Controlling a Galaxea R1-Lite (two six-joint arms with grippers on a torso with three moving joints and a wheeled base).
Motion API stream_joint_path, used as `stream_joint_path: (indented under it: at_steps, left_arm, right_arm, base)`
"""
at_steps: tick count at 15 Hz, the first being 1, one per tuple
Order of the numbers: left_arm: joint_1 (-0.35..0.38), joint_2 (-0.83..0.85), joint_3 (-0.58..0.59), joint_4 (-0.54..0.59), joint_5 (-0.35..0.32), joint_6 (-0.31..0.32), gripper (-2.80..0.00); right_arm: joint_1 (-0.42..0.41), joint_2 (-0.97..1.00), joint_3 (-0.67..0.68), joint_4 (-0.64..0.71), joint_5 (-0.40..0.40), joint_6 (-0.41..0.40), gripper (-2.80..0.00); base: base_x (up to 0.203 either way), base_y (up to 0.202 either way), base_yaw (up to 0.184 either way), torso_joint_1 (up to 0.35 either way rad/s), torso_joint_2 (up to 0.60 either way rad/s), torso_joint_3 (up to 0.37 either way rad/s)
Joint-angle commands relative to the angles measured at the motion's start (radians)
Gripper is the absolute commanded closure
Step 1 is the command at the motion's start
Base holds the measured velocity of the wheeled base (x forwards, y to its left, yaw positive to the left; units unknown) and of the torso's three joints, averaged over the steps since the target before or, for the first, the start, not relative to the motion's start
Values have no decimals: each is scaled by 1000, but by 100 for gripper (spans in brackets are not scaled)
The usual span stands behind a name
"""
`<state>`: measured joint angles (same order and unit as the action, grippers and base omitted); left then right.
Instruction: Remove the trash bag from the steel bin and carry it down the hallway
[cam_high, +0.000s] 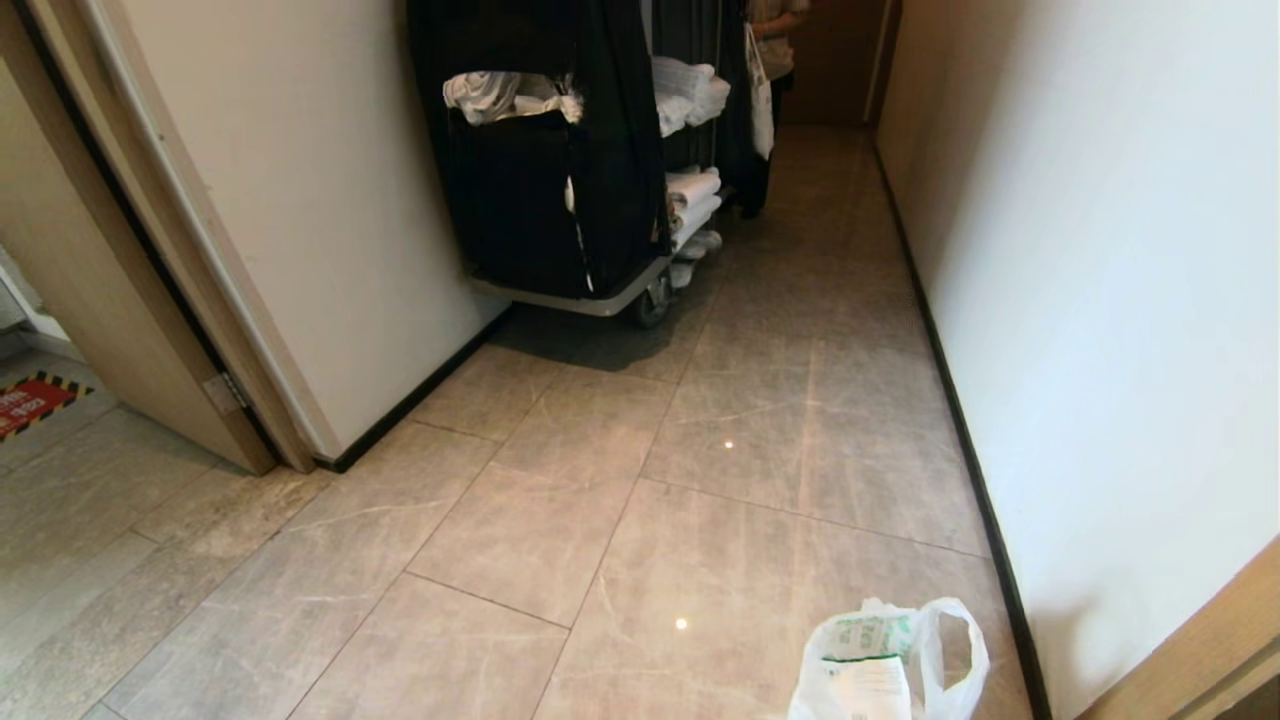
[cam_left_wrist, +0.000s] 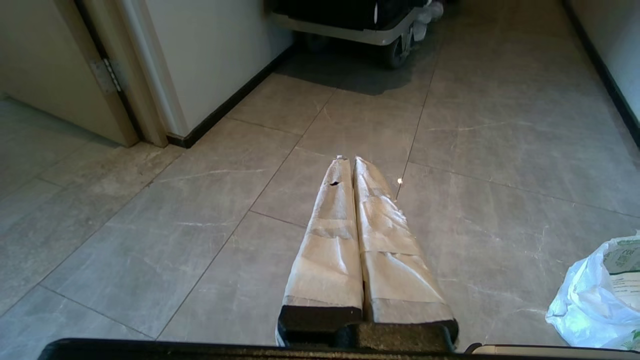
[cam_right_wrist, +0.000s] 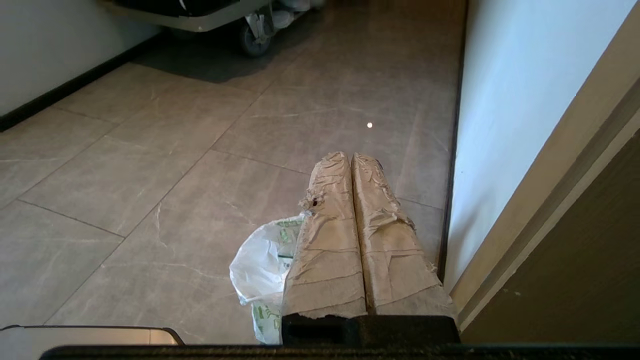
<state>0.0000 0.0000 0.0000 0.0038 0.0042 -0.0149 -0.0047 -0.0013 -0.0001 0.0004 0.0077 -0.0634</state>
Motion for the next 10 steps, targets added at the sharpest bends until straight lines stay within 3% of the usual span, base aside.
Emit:
stream_joint_path:
  at_steps: [1,4,10]
  left_arm:
    - [0,0,0,1,0,1,0]
    - [0,0,0,1,0,4,0]
    - [0,0,0,1,0,4,0]
  right_arm:
    - [0,0,0,-2,2,-1,0]
    - [0,0,0,0,0,1,0]
    - [0,0,0,0,0,17,0]
  base:
    - [0,0,0,2,2,210]
    - [0,0,0,3,4,167]
    - [0,0,0,1,-1,23]
